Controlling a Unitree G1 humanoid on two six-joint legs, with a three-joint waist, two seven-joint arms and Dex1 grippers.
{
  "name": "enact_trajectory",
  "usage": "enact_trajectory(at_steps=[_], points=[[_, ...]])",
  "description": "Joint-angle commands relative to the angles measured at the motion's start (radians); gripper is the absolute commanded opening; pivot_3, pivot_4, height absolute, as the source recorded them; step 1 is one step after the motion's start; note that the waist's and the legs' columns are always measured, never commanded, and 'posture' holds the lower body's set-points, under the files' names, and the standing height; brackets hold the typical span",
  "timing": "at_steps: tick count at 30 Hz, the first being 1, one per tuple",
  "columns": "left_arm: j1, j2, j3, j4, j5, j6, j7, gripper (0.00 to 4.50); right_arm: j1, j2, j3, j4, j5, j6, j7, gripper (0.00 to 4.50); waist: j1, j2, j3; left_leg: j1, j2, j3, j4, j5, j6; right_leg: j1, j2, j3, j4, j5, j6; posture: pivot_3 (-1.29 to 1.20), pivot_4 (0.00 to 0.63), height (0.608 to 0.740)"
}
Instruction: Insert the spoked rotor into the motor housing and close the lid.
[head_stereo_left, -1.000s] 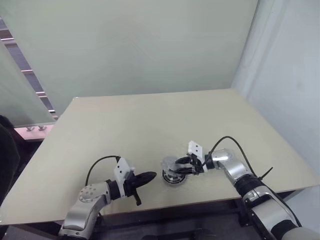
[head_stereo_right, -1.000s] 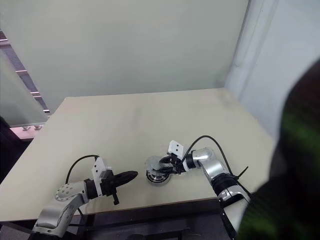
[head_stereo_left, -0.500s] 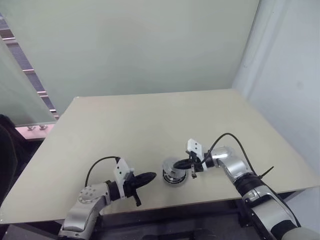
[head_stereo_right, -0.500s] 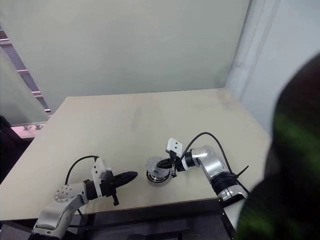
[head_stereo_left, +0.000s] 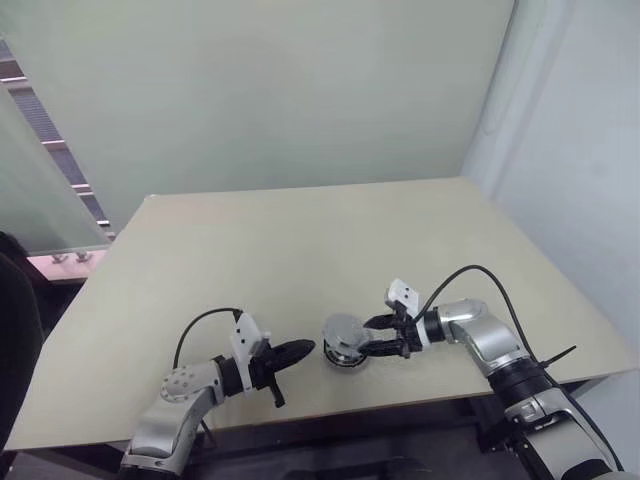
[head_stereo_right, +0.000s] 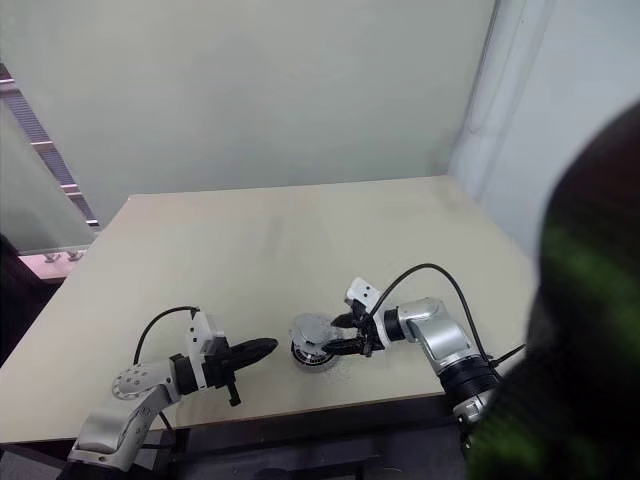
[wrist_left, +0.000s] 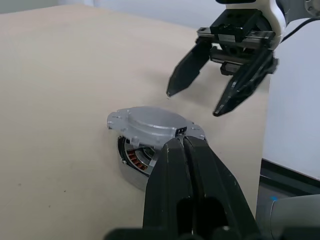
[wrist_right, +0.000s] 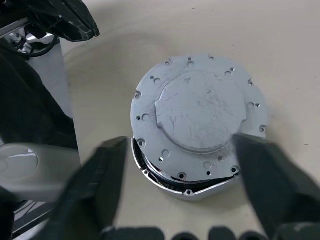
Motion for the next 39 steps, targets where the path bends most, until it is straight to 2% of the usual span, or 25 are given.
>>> enact_trajectory(at_steps=[1,4,9,15,35,37,39], points=[[-0.015,0.005,0.005,-0.014,-0.006,-0.018,-0.002,0.0,-0.032,0.011,-0.003,-0.021,0.014,-0.014,-0.011,4.48,0.0,0.0,0.0,0.0,0.0,0.0,0.0,0.0,0.0,0.0,0.0,0.0,0.0,0.0,0.0,0.0,0.0,0.74],[-0.012,0.008,0.007,-0.019,-0.008,-0.018,-0.002,0.0,-0.045,0.028,-0.008,0.001,0.022,-0.011,-0.013,4.48,0.0,0.0,0.0,0.0,0.0,0.0,0.0,0.0,0.0,0.0,0.0,0.0,0.0,0.0,0.0,0.0,0.0,0.74],[-0.002,0.012,0.012,-0.031,-0.009,-0.017,0.003,0.0,-0.092,0.082,-0.038,0.129,-0.002,-0.137,-0.102,4.48,0.0,0.0,0.0,0.0,0.0,0.0,0.0,0.0,0.0,0.0,0.0,0.0,0.0,0.0,0.0,0.0,0.0,0.74],[0.008,0.014,0.014,-0.041,-0.011,-0.014,0.011,0.0,-0.136,0.101,-0.013,0.24,-0.011,-0.182,-0.095,4.48,0.0,0.0,0.0,0.0,-0.001,0.0,0.0,0.0,0.0,0.0,0.0,0.001,0.0,0.0,0.0,0.0,0.0,0.74],[0.038,0.021,0.019,-0.075,-0.016,-0.01,0.033,0.0,-0.124,0.12,0.04,0.289,-0.072,-0.234,-0.065,4.48,0.0,0.001,0.0,0.0,0.0,0.0,-0.002,0.0,0.0,-0.001,0.0,0.002,0.0,0.0,0.0,0.0,0.0,0.74],[0.039,0.021,0.019,-0.077,-0.016,-0.009,0.032,0.0,-0.123,0.118,0.04,0.289,-0.075,-0.234,-0.062,4.1,0.0,0.001,0.0,0.0,0.0,0.0,-0.002,0.0,0.0,-0.001,0.0,0.002,0.0,0.0,0.0,0.0,0.0,0.74],[0.037,0.021,0.017,-0.076,-0.017,-0.008,0.031,0.0,-0.123,0.113,0.042,0.285,-0.079,-0.23,-0.056,3.55,0.0,0.001,0.0,0.0,0.0,0.0,-0.002,0.0,0.0,-0.001,0.0,0.002,0.0,0.0,0.0,0.0,0.0,0.74]])
